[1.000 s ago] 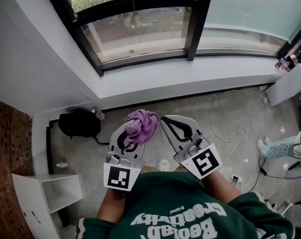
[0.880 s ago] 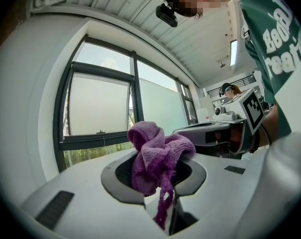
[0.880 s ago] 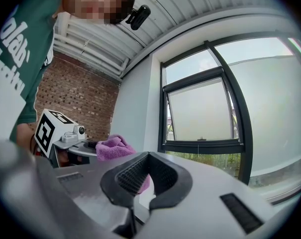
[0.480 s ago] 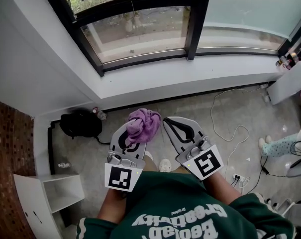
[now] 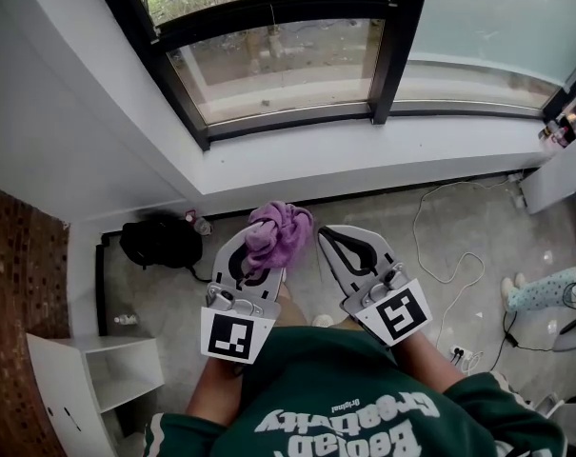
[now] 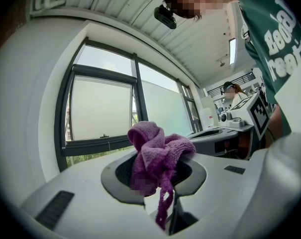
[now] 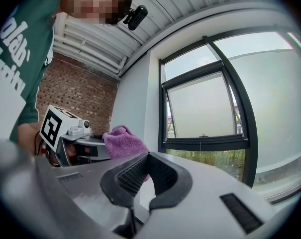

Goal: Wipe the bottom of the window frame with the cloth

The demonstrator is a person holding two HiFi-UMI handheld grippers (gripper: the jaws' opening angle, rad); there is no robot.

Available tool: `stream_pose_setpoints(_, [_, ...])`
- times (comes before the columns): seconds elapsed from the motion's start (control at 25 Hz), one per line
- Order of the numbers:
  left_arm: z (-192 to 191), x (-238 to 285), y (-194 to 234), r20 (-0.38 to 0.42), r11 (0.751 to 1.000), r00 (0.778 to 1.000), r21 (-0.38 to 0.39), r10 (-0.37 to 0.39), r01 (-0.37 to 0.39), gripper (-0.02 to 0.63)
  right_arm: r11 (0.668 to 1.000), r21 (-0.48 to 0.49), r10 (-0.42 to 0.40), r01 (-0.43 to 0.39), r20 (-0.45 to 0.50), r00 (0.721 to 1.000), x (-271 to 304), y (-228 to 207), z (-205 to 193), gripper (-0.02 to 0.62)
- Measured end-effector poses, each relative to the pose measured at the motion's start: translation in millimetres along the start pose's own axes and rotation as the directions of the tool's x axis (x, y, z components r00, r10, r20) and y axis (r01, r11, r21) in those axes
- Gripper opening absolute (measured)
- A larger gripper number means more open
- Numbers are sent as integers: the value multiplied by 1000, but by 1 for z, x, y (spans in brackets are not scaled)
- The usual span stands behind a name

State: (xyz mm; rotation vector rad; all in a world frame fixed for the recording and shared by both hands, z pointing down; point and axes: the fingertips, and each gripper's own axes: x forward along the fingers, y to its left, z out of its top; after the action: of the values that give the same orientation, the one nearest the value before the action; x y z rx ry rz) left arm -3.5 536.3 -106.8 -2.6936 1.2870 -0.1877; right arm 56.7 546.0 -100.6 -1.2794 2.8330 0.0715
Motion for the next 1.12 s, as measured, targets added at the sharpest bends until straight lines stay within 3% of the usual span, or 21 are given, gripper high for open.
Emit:
stream_pose_setpoints(0.2, [-8, 32, 45, 24, 1000, 1000, 10, 6, -6, 106, 1000, -8, -2, 2, -18, 1000, 44, -21, -10, 14])
stream_pose_setpoints(0.44, [-23, 96, 133, 44, 1000, 999, 8, -5, 5, 106, 999, -29, -15, 13, -43, 999, 138, -64, -21, 14])
stream_pose_setpoints(0.76, [-36, 183, 251, 33, 997, 997, -6, -72, 72, 106, 998, -4, -57, 57, -61, 997, 274, -127, -17, 14])
stream_pose_setpoints(0.92, [-46, 216, 301, 24, 995, 995, -26, -97, 98, 106, 997, -39, -73, 71, -70, 995, 332, -148, -17, 14])
stream_pose_setpoints(1.12, [-66, 245, 347, -18, 992, 994, -64, -110, 108, 106, 985, 10, -173, 174, -79, 982, 371, -181, -24, 14])
